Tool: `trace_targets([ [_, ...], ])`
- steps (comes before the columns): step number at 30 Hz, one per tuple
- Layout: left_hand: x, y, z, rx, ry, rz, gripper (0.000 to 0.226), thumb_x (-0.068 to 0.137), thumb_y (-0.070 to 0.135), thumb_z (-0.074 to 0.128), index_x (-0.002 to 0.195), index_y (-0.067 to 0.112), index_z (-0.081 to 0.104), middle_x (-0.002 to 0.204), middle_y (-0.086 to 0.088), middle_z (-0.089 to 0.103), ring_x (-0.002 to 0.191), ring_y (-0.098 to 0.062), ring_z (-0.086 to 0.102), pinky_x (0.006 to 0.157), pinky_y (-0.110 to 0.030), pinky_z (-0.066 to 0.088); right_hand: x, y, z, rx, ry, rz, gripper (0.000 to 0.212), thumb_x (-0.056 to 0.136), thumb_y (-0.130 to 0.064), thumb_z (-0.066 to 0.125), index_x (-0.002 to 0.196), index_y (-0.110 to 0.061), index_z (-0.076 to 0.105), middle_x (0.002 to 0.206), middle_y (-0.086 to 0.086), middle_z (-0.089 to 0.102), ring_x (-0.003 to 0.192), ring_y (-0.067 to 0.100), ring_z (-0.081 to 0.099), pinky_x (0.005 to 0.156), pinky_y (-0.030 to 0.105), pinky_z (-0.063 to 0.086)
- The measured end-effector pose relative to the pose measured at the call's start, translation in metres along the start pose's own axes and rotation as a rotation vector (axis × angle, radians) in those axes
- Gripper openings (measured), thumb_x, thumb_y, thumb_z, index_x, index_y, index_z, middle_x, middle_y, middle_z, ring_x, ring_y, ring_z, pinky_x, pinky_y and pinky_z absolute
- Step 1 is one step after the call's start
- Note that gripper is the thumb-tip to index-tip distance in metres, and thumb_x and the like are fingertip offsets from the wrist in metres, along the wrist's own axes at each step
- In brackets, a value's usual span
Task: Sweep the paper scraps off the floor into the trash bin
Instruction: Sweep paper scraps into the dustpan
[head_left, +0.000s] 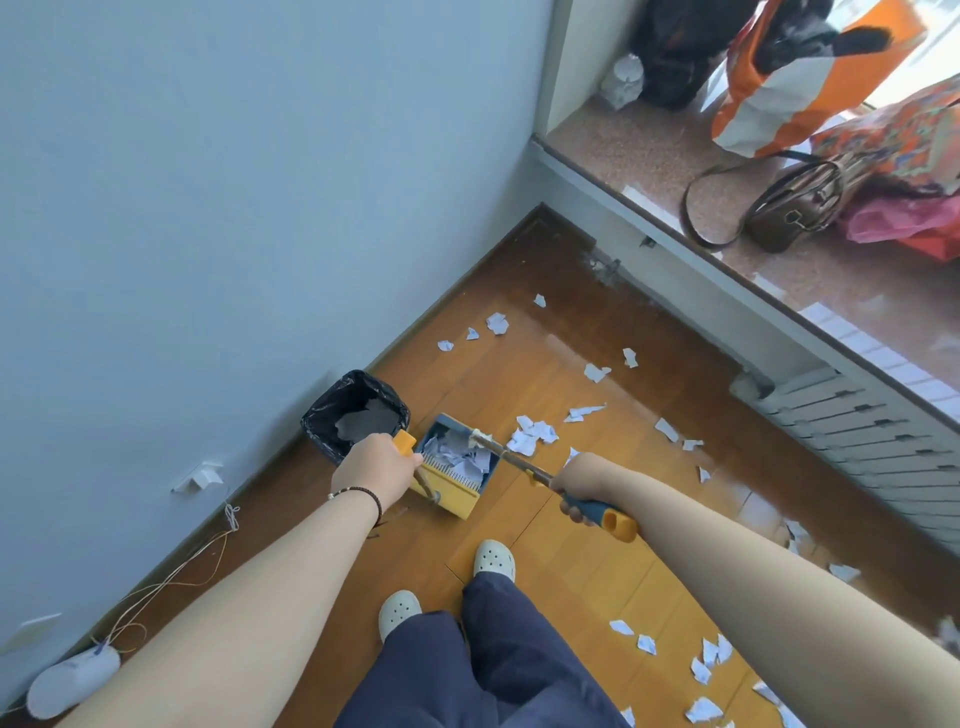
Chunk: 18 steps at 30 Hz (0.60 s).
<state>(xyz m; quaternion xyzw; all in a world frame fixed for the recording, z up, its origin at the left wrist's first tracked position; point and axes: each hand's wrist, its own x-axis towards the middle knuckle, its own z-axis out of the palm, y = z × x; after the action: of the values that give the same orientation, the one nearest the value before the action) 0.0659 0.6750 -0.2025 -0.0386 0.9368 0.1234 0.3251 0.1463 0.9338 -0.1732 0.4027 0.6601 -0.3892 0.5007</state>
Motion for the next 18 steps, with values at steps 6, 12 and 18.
trace_targets([
  [6,-0.009,-0.02,0.001,0.038,-0.022,0.056,0.033,0.095,0.05,0.059,0.083,0.019,0.06,0.076,0.0,0.063,0.073,-0.023,0.064,0.06,-0.03,0.047,-0.018,0.024,-0.001,0.086,0.013,0.023,0.022,0.098,-0.022,0.049,0.109,-0.005,0.057,0.069,0.008,0.06,0.045,0.015,0.052,0.043,0.021,0.044],
  [12,-0.02,-0.022,0.005,0.185,-0.048,0.186,0.031,0.096,0.053,0.057,0.093,0.023,0.063,0.086,0.002,0.066,0.082,-0.021,0.066,0.067,-0.032,0.054,-0.026,0.042,0.008,0.178,0.084,0.013,0.021,0.097,-0.022,0.048,0.107,-0.005,0.055,0.067,0.008,0.06,0.044,0.015,0.053,0.042,0.022,0.044],
  [18,-0.024,-0.005,0.011,0.235,-0.056,0.243,0.03,0.096,0.052,0.056,0.087,0.024,0.06,0.083,0.003,0.065,0.08,-0.02,0.066,0.07,-0.034,0.057,-0.017,0.052,0.017,0.304,0.178,-0.004,0.018,0.098,-0.017,0.048,0.099,-0.001,0.056,0.073,0.013,0.057,0.049,0.021,0.05,0.044,0.025,0.042],
])
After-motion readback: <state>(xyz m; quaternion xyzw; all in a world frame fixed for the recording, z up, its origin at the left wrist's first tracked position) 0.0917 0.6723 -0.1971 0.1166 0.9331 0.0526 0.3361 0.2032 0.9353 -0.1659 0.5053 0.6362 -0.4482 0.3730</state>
